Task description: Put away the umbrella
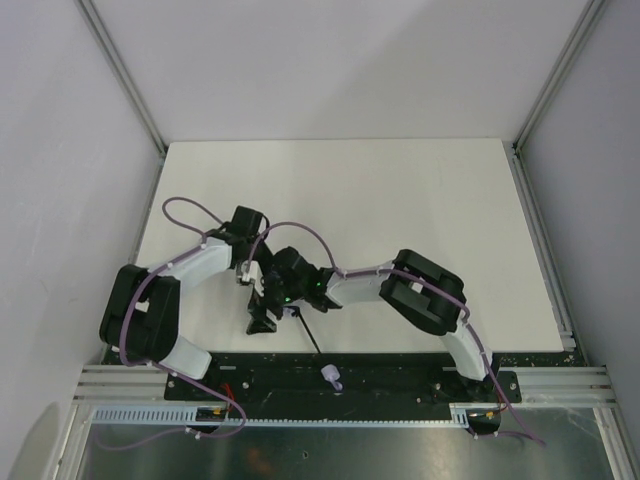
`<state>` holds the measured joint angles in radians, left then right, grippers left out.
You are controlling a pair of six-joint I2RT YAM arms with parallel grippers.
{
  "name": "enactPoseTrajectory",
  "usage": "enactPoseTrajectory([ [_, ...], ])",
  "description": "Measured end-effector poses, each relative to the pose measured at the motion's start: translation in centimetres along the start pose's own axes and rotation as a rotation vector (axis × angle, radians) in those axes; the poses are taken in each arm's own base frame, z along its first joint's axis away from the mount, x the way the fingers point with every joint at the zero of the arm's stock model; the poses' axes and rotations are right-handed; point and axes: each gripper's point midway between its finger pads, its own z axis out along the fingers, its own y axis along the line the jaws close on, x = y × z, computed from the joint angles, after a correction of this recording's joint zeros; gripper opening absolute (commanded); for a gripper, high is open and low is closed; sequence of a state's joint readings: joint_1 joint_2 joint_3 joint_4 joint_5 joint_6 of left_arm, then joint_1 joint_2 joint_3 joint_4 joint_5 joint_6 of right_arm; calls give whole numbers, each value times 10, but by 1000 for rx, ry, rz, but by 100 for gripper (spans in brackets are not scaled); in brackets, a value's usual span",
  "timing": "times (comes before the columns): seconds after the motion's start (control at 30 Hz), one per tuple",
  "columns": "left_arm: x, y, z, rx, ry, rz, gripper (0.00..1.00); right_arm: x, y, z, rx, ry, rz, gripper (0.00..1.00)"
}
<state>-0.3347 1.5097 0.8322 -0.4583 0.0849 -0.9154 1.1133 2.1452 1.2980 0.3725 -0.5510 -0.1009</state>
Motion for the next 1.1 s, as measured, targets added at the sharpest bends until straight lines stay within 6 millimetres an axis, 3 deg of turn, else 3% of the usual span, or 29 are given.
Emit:
enactPoseTrajectory([
  [0.17,3,-3,-9,18,14,-1,0,-3,33,-15,-223,-7,148,80],
  [0.37,2,-5,-16,33,3,-3,0,-12,58,-26,-318,6,336,80],
  [0.63,-3,-10,-23,62,-20,0,0,-31,79,-44,-370,21,479,81],
  [0.8,-7,-8,-28,62,-35,-11,0,-45,79,-61,-350,22,544,81],
  [0.87,0,-2,-31,39,-18,-7,0,-68,58,-75,-260,-47,535,81],
  [1.0,12,11,-38,-7,2,28,0,-134,15,-136,-46,-219,474,81],
  [1.1,5,12,-50,-2,-54,57,0,-175,7,-189,117,-314,409,81],
])
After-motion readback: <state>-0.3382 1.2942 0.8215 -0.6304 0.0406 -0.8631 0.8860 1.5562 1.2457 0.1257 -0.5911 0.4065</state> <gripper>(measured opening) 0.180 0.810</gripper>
